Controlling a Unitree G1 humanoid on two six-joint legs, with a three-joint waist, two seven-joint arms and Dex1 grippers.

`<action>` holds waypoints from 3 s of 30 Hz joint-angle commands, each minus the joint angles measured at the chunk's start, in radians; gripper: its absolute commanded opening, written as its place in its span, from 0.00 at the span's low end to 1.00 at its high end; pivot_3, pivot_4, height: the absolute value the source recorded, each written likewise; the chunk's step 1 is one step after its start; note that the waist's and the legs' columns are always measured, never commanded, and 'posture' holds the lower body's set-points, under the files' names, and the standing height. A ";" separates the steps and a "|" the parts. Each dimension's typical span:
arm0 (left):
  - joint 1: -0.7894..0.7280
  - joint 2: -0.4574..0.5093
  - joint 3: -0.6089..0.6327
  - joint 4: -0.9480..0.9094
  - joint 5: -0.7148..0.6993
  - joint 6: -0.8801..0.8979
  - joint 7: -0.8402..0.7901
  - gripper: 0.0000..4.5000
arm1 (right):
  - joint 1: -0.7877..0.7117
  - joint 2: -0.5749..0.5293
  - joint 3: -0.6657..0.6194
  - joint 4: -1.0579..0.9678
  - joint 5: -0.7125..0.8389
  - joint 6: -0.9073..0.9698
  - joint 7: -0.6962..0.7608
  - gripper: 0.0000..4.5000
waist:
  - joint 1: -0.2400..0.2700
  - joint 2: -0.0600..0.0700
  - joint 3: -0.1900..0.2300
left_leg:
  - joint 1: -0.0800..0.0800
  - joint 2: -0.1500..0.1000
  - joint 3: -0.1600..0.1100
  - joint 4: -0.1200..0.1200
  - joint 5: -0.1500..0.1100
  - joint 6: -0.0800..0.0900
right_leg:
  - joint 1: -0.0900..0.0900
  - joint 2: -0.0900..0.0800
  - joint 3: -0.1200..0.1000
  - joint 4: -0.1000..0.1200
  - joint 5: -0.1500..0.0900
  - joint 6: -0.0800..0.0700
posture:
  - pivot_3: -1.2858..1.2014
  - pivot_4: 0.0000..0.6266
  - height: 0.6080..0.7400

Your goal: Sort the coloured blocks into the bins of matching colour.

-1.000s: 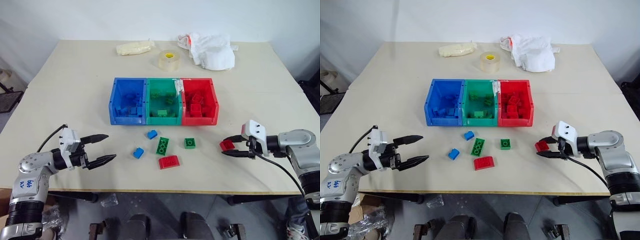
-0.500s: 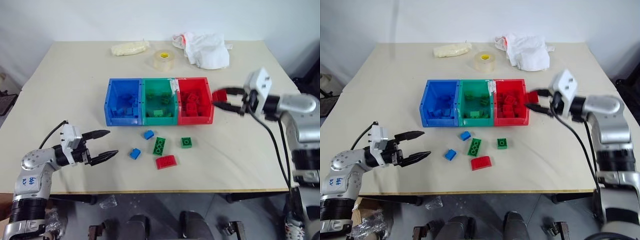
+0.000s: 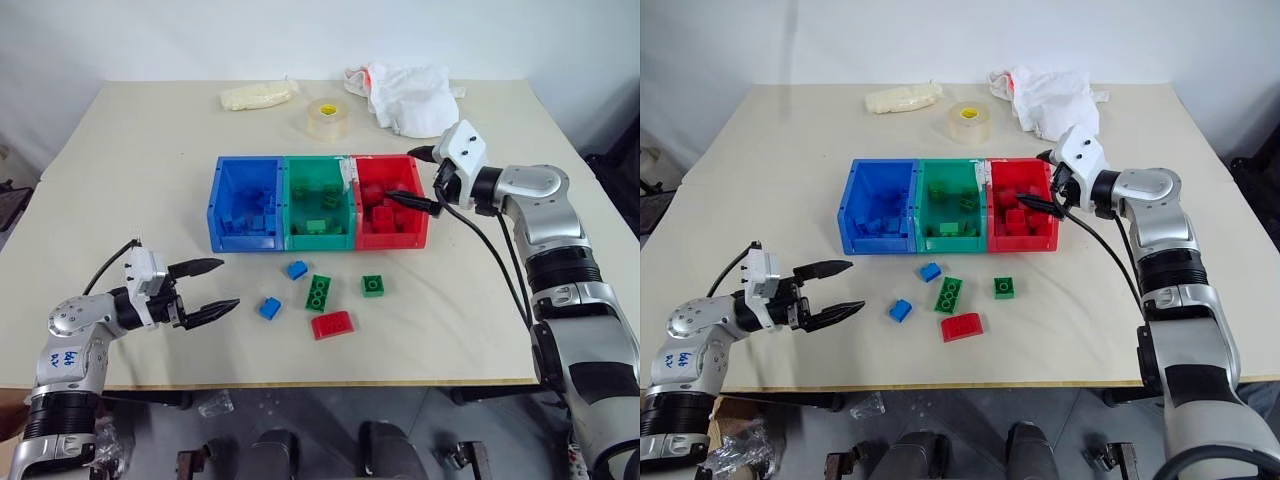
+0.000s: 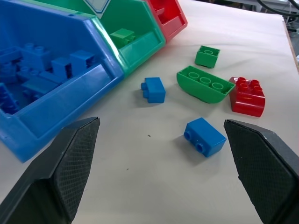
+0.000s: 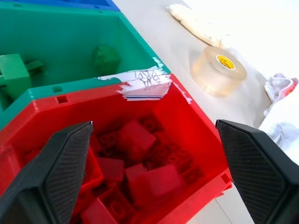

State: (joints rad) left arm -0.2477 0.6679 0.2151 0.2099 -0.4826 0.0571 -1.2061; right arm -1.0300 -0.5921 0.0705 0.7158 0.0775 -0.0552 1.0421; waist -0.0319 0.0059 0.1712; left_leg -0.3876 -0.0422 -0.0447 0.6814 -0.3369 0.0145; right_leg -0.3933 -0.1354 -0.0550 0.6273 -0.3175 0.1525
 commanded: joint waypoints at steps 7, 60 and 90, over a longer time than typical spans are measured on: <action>-0.030 0.002 -0.002 0.032 -0.003 -0.023 -0.036 1.00 | 0.526 -0.354 -0.161 -0.676 0.272 0.330 0.314 0.99 | 0.030 0.000 0.000 | -0.002 -0.001 -0.003 0.001 0.000 0.001 | 0.001 -0.002 -0.003 -0.001 0.000 0.000 | 0.52 0.24 1.00; 0.069 -0.029 0.067 0.003 -0.063 -0.149 -0.144 1.00 | 0.067 0.087 0.062 -0.402 0.135 0.282 0.101 0.33 | 0.007 0.000 0.000 | 0.000 0.001 0.001 0.002 0.000 0.000 | 0.001 0.001 0.000 -0.001 0.000 0.000 | 0.52 0.24 1.00; -0.001 -0.021 0.035 0.121 -0.047 -0.190 -0.194 1.00 | 0.453 -0.231 -0.060 -0.672 0.268 0.307 0.399 1.00 | 0.007 0.000 0.000 | -0.001 0.000 -0.002 0.002 -0.001 0.000 | 0.001 -0.002 -0.006 0.000 0.000 -0.001 | 0.52 0.24 1.00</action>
State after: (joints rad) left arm -0.2517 0.6332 0.2287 0.3306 -0.5256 -0.1163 -1.3878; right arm -0.6027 -0.7806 0.0634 0.1176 0.3097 0.2260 1.4182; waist -0.0244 0.0061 0.1716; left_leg -0.3887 -0.0424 -0.0461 0.6834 -0.3376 0.0145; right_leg -0.3919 -0.1369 -0.0605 0.6266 -0.3172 0.1519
